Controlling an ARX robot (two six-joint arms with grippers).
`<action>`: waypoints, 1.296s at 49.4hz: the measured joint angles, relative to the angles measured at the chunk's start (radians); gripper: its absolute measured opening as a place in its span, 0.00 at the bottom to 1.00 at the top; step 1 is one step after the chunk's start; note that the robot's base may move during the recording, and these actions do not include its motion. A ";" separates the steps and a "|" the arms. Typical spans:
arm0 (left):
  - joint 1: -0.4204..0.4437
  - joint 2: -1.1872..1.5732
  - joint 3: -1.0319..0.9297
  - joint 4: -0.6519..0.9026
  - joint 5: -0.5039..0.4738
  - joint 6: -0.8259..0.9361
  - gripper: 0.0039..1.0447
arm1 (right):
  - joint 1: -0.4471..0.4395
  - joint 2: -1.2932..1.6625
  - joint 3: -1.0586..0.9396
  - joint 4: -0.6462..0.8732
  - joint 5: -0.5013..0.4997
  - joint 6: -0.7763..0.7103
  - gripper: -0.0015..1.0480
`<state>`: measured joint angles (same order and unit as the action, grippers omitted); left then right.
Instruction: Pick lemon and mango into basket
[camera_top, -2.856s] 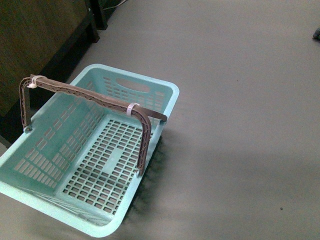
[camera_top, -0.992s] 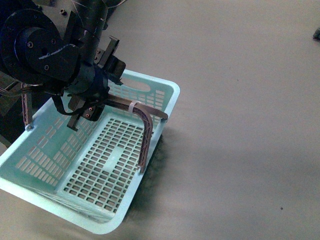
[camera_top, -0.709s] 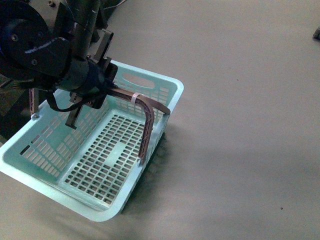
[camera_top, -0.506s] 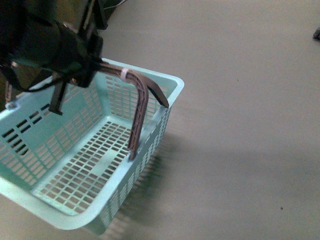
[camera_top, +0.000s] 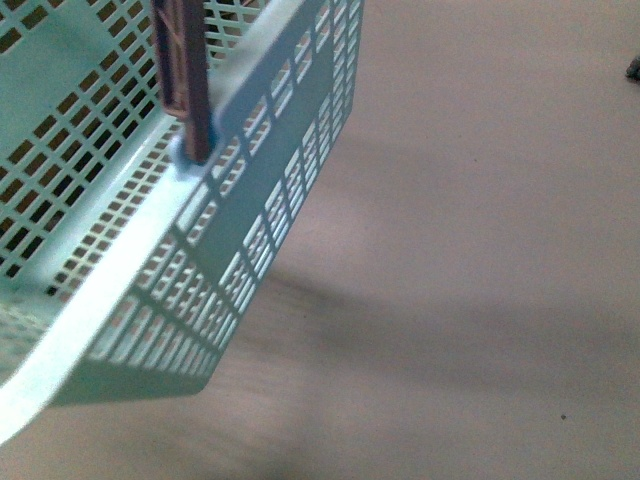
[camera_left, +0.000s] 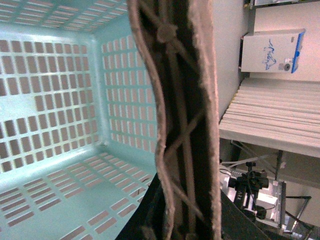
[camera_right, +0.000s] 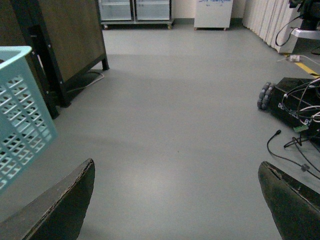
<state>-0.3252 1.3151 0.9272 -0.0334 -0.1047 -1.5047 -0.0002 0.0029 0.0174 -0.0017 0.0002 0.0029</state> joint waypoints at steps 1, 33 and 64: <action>0.000 -0.018 0.000 -0.016 0.000 -0.003 0.06 | 0.000 0.000 0.000 0.000 0.000 0.000 0.92; -0.008 -0.163 0.036 -0.124 0.006 -0.010 0.06 | 0.000 0.000 0.000 0.000 0.000 0.000 0.92; -0.008 -0.161 0.036 -0.124 0.004 -0.007 0.06 | 0.000 0.000 0.000 0.000 0.000 0.000 0.92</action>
<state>-0.3336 1.1538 0.9630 -0.1577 -0.1009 -1.5120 -0.0002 0.0029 0.0174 -0.0017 0.0002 0.0029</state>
